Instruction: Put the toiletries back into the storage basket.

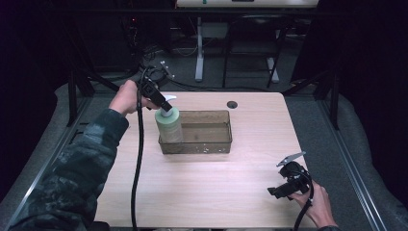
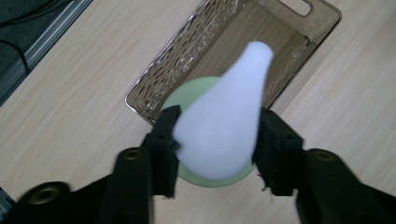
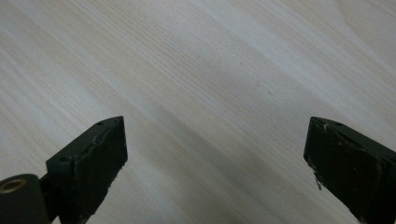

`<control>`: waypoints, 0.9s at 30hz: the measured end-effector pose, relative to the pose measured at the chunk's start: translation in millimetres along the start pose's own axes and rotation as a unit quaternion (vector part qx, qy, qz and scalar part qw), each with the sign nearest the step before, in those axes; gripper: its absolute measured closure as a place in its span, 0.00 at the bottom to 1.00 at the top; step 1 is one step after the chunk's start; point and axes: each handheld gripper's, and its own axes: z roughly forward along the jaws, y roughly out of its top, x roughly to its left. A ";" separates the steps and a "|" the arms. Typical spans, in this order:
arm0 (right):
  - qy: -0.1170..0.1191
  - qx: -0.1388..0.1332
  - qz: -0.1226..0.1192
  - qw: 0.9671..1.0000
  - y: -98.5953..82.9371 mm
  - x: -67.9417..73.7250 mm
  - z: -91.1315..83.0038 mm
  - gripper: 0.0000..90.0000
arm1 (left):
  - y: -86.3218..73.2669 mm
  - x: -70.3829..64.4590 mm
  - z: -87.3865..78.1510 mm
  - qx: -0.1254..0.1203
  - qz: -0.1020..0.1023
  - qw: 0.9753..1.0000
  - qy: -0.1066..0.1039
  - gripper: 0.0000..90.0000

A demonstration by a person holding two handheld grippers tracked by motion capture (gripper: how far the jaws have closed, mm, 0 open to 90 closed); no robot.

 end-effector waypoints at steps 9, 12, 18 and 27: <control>0.001 0.001 0.002 1.000 0.0 -0.2 -0.9 0.06 | -14.1 -0.5 -12.4 -0.052 -0.037 0.998 -0.004 0.13; 0.000 0.000 0.001 1.000 0.3 0.1 -1.6 0.06 | -20.8 -3.6 -14.9 -0.057 -0.033 0.998 0.009 0.08; 0.001 0.000 0.000 1.000 0.5 0.5 -1.2 0.06 | -36.9 -8.5 -11.3 -0.061 -0.034 0.997 0.013 0.03; -0.001 0.003 0.001 1.000 0.6 0.5 -0.6 0.06 | -64.6 -14.5 0.6 -0.065 -0.044 0.997 0.008 0.00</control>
